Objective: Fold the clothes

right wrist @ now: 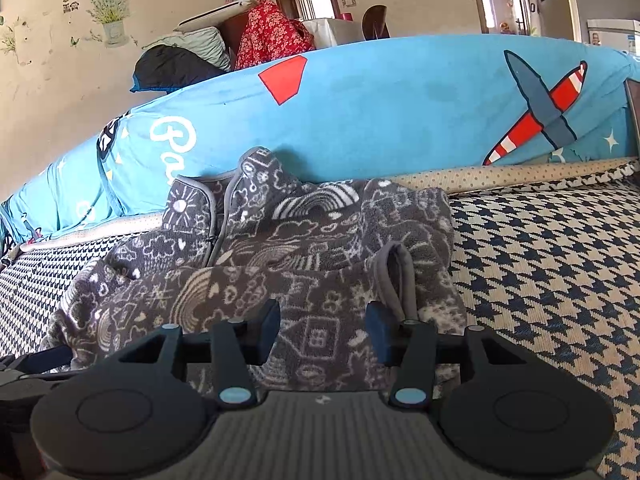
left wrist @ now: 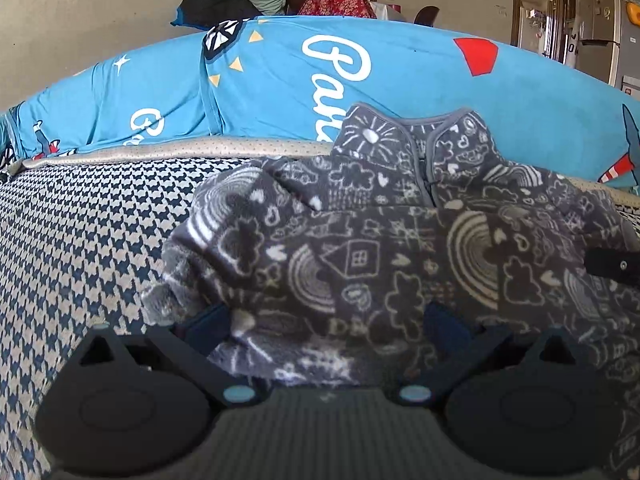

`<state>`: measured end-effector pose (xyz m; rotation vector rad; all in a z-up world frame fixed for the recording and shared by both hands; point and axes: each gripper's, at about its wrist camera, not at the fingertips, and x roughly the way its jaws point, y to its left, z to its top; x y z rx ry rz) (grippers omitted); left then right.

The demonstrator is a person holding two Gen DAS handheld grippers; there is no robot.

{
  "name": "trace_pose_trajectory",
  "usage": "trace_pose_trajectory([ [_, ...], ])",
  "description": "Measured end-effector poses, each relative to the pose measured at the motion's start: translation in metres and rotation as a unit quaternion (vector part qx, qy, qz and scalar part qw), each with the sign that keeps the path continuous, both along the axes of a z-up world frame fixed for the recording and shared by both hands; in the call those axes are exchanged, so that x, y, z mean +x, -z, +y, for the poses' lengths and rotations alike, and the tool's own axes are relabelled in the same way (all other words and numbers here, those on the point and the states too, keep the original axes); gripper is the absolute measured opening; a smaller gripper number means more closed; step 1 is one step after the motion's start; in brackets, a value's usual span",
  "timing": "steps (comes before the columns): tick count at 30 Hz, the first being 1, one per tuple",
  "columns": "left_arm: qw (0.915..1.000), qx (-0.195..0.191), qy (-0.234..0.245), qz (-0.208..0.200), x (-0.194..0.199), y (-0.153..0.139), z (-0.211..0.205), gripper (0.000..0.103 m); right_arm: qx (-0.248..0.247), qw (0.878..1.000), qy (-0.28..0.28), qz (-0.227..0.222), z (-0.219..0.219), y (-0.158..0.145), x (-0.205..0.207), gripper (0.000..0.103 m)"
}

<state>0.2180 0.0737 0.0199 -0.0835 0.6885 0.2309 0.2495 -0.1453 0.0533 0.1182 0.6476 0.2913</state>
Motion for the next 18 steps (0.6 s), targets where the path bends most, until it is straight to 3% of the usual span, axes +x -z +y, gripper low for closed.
trace_pose_trajectory([
  [12, 0.9990, -0.042, -0.014, 0.010, 0.002, 0.007, 0.014, 0.103, 0.002, 1.000, -0.019, 0.012, 0.003, -0.001, -0.003, 0.054],
  [18, 0.9994, -0.025, -0.020, 0.014, 0.004, 0.006, 0.008, 0.103, 0.014, 1.000, -0.013, 0.019, 0.000, -0.007, -0.006, 0.054],
])
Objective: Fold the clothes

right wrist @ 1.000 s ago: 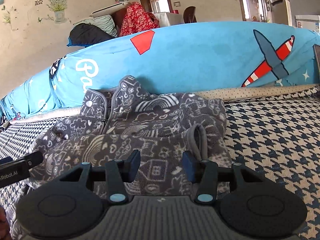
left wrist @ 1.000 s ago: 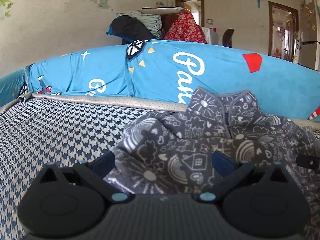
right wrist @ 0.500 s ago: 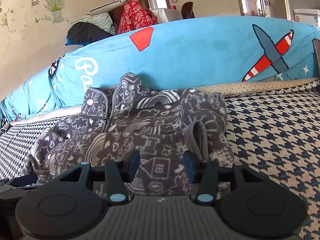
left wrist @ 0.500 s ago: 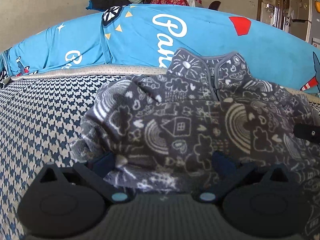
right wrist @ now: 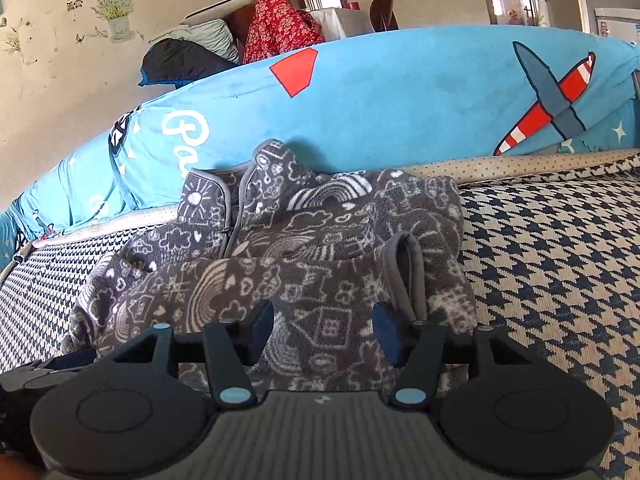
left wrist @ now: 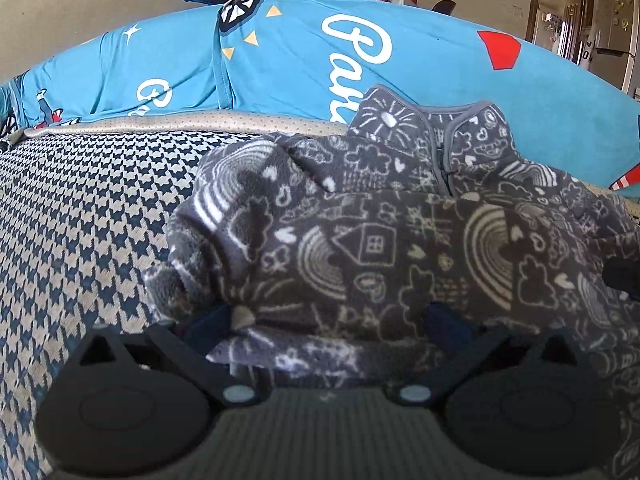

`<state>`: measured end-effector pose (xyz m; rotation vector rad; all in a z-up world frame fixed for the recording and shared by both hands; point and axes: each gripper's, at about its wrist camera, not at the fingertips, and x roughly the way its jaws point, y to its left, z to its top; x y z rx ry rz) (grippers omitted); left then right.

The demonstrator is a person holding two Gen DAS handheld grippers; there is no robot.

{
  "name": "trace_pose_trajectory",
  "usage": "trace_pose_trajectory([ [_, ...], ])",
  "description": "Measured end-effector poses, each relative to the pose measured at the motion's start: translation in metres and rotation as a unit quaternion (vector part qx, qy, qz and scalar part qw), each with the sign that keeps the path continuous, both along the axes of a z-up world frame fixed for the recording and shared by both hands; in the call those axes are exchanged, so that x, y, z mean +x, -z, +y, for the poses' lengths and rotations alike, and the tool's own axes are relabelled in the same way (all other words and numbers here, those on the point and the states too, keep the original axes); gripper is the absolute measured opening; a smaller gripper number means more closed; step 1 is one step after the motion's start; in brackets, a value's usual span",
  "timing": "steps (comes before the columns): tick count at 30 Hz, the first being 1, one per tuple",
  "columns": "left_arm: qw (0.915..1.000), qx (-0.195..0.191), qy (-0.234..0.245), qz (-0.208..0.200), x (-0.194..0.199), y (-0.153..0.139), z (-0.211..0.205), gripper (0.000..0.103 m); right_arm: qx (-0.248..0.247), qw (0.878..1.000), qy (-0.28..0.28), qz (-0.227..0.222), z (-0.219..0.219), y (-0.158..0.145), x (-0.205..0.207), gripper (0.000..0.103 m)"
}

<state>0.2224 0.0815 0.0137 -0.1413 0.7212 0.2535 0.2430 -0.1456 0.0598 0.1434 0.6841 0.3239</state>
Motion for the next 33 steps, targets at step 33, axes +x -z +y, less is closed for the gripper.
trace_pose_trajectory([
  [33, 0.9969, -0.032, 0.031, 0.064, -0.044, -0.048, -0.019, 0.103, 0.000, 0.999, 0.032, 0.043, -0.060, -0.017, -0.029, 0.072],
])
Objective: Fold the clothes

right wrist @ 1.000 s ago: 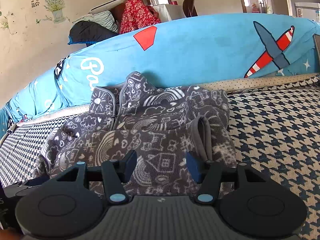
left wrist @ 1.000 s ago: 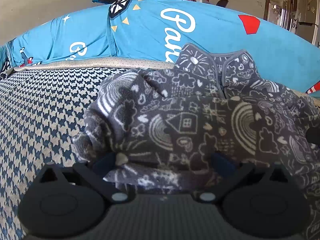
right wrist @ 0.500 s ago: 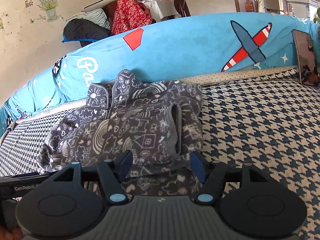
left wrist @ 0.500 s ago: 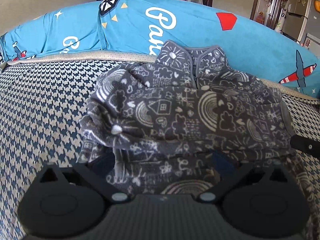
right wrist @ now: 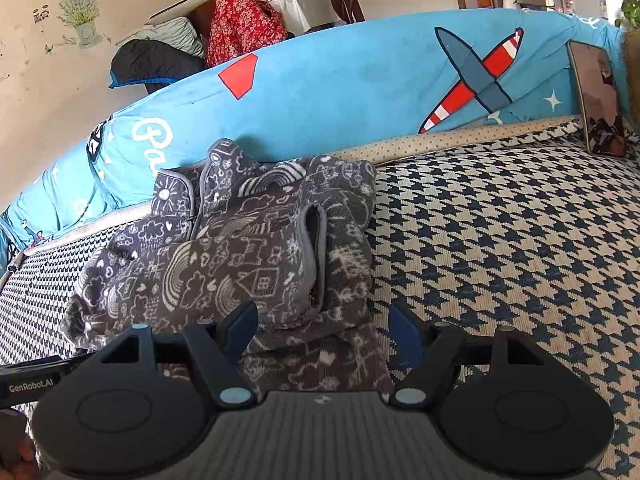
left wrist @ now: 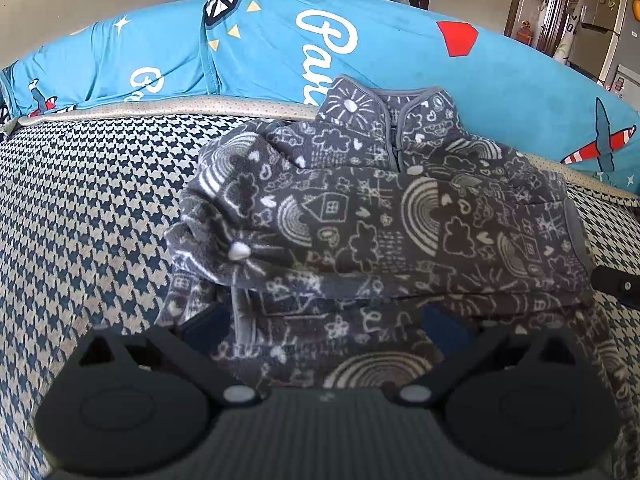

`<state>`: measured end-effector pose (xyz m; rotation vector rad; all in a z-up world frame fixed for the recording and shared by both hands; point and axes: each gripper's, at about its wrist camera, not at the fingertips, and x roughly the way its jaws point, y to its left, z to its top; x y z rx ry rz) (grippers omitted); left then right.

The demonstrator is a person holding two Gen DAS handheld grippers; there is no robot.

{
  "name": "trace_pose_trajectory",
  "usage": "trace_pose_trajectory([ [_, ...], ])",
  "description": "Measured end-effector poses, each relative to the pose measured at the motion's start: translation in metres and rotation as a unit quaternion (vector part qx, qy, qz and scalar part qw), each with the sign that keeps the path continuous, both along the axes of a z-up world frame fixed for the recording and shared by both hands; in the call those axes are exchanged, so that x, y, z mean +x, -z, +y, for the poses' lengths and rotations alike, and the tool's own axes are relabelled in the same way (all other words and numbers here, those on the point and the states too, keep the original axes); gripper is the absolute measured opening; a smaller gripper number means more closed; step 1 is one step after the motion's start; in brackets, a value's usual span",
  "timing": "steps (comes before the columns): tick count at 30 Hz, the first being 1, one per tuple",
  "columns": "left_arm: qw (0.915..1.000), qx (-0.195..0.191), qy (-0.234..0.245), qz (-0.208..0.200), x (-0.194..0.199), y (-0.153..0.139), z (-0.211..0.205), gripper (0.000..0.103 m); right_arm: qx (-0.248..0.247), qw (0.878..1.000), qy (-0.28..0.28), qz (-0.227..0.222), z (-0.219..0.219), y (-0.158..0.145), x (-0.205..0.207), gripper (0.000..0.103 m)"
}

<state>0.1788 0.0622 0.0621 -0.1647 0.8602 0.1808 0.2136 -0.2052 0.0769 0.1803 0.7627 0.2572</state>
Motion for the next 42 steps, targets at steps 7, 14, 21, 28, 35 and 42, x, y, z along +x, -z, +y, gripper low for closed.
trace_pose_trajectory([
  [7, 0.9999, 0.004, 0.004, 0.012, 0.003, 0.006, -0.004, 0.103, -0.009, 1.000, 0.004, -0.014, -0.010, 0.001, 0.010, 0.072],
  [14, 0.9999, -0.002, -0.003, 0.016, 0.003, 0.008, 0.000, 0.103, 0.009, 1.000, 0.009, -0.001, -0.023, 0.007, 0.016, 0.074],
  [21, 0.9997, 0.001, -0.004, 0.023, 0.004, 0.011, 0.001, 0.103, 0.036, 0.999, 0.005, 0.014, -0.022, 0.016, 0.023, 0.074],
  [28, 0.9996, -0.002, -0.007, 0.026, 0.002, 0.012, 0.006, 0.103, 0.058, 0.998, 0.025, 0.023, -0.021, 0.032, 0.032, 0.074],
  [35, 0.9996, -0.004, -0.009, 0.028, -0.001, 0.011, 0.011, 0.103, 0.047, 0.999, 0.007, -0.006, -0.015, 0.036, 0.039, 0.065],
  [42, 0.9994, -0.009, -0.012, 0.030, -0.002, 0.011, 0.017, 0.103, 0.064, 0.998, -0.024, -0.015, -0.010, 0.042, 0.047, 0.054],
])
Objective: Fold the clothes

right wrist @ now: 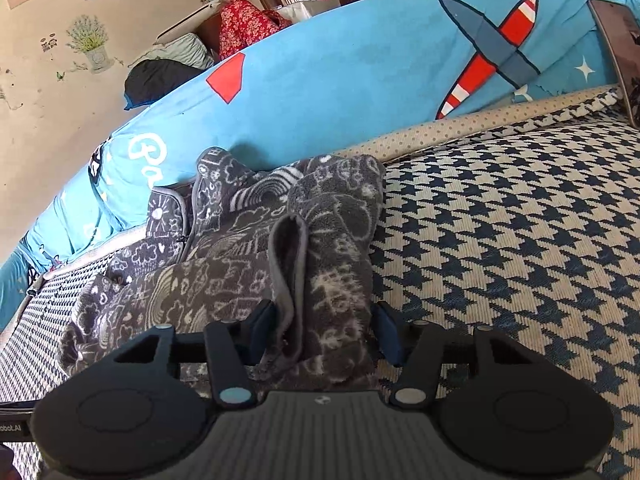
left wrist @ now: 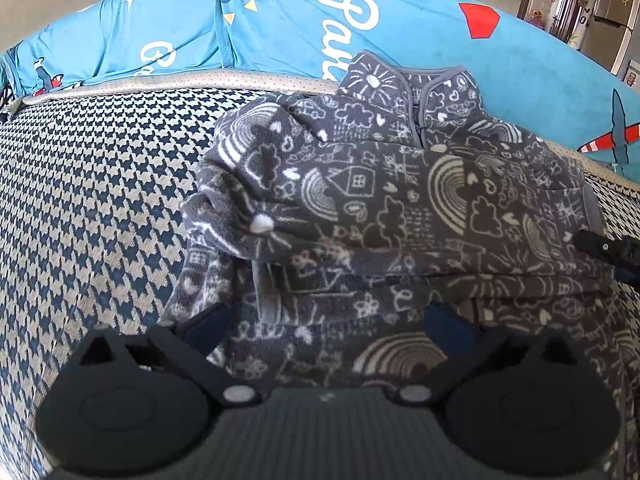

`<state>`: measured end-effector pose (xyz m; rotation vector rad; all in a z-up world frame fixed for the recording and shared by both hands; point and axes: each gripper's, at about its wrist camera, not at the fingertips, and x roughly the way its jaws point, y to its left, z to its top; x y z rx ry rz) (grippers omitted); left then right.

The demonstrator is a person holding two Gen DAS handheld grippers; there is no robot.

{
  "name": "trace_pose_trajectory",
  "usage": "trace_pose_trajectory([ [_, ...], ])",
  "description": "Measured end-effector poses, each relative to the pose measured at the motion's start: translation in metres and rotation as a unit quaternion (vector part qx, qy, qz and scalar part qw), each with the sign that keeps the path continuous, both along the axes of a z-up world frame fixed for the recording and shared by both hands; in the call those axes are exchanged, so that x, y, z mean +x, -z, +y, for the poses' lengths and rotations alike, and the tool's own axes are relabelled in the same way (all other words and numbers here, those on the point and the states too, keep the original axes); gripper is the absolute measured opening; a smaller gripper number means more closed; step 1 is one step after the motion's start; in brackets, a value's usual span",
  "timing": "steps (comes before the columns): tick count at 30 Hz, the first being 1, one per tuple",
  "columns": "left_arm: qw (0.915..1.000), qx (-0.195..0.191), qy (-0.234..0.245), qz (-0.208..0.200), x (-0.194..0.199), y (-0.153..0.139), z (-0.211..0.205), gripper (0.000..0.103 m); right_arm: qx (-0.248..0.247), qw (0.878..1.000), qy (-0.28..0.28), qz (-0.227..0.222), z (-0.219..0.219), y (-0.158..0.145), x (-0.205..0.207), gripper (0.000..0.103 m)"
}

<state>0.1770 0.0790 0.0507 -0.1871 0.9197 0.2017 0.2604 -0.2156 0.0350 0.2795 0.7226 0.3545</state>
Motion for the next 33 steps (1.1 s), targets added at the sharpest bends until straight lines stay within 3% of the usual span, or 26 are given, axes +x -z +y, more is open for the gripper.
trace_pose_trajectory([
  [12, 1.0000, 0.001, 0.000, 0.005, 0.000, 0.003, 0.004, 0.103, -0.005, 1.000, -0.014, -0.013, 0.009, 0.002, 0.001, 0.032],
  [19, 1.0000, 0.005, -0.003, 0.003, 0.000, 0.002, 0.006, 0.103, -0.017, 1.000, 0.010, -0.015, 0.019, -0.006, -0.003, 0.028],
  [33, 0.9995, -0.005, -0.029, -0.006, -0.007, -0.001, 0.026, 0.103, -0.079, 0.994, 0.025, -0.077, 0.067, -0.043, -0.024, 0.027],
])
